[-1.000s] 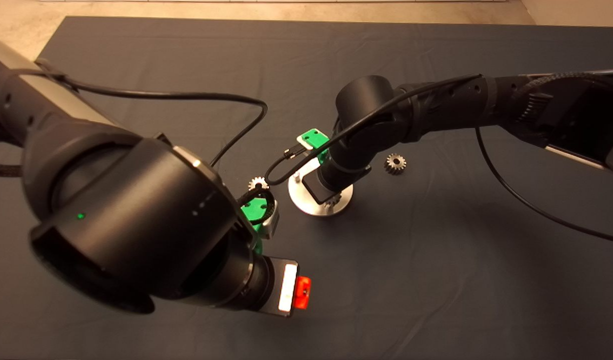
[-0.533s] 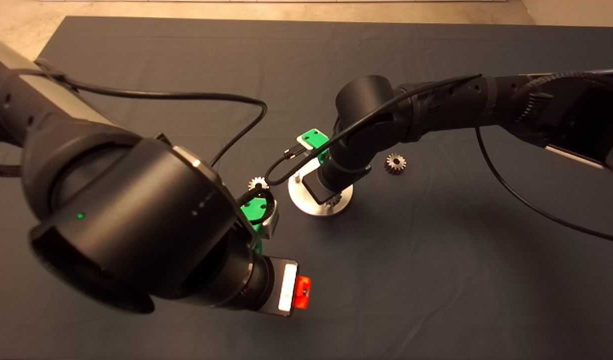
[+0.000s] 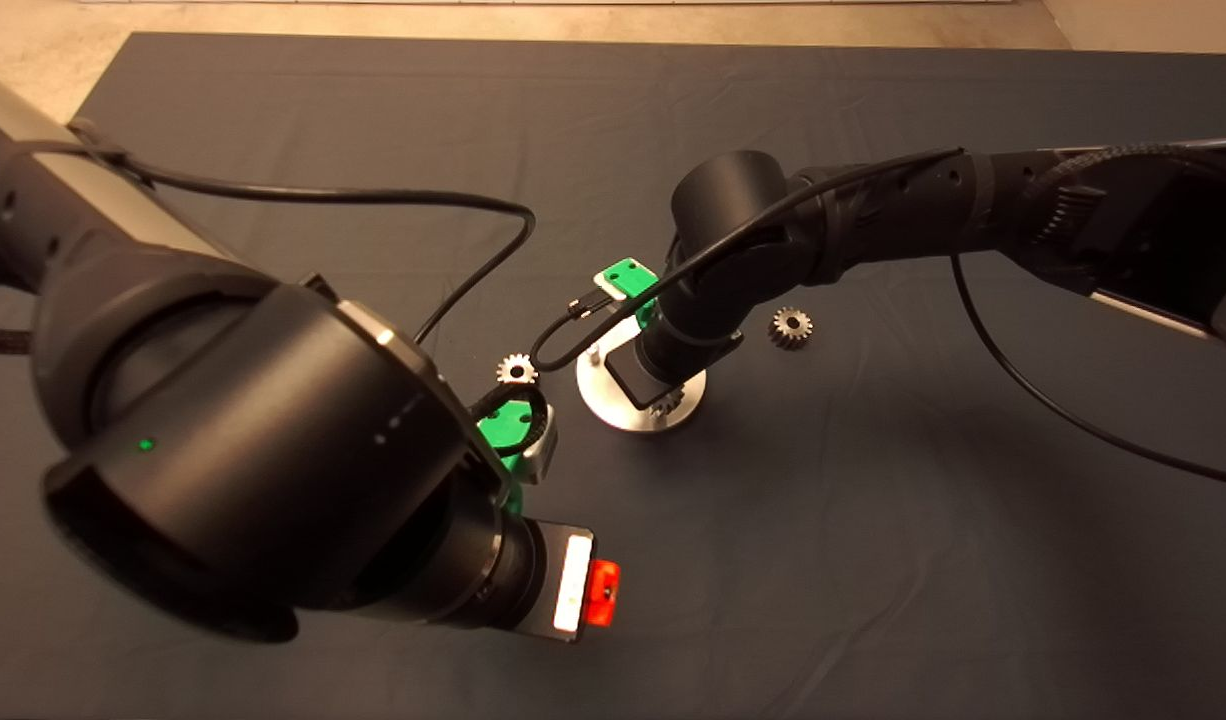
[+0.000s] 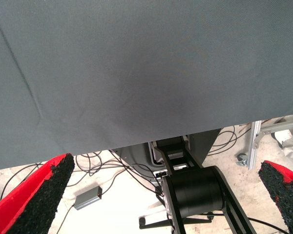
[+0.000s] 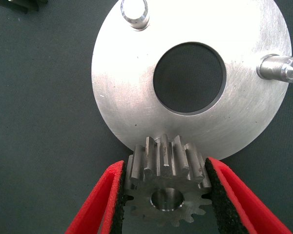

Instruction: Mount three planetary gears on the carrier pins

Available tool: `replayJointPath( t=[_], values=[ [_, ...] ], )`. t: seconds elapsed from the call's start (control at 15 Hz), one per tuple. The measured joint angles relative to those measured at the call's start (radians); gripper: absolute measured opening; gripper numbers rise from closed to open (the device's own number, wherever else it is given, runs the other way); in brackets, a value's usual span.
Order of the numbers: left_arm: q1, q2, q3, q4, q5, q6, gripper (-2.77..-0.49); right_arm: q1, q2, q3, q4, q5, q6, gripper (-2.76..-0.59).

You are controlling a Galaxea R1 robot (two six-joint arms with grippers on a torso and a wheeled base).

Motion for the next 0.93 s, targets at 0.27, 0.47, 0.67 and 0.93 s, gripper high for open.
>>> replayJointPath(
  t=[0.27, 0.47, 0.67, 0.93],
  values=[
    [0.0, 0.0, 0.0, 0.0, 0.0, 0.0, -0.49, 0.0, 0.0, 0.0, 0.0, 0.0, 0.0, -2.26],
    [0.0, 0.0, 0.002, 0.0, 0.0, 0.0, -0.49, -0.001, 0.0, 0.0, -0.002, 0.0, 0.0, -2.26],
    [0.0, 0.0, 0.002, 0.0, 0.0, 0.0, -0.49, -0.003, 0.0, 0.0, -0.002, 0.0, 0.0, -2.26],
    [0.0, 0.0, 0.002, 0.0, 0.0, 0.0, -0.49, -0.018, -0.001, 0.0, -0.005, 0.0, 0.001, -2.26]
  ],
)
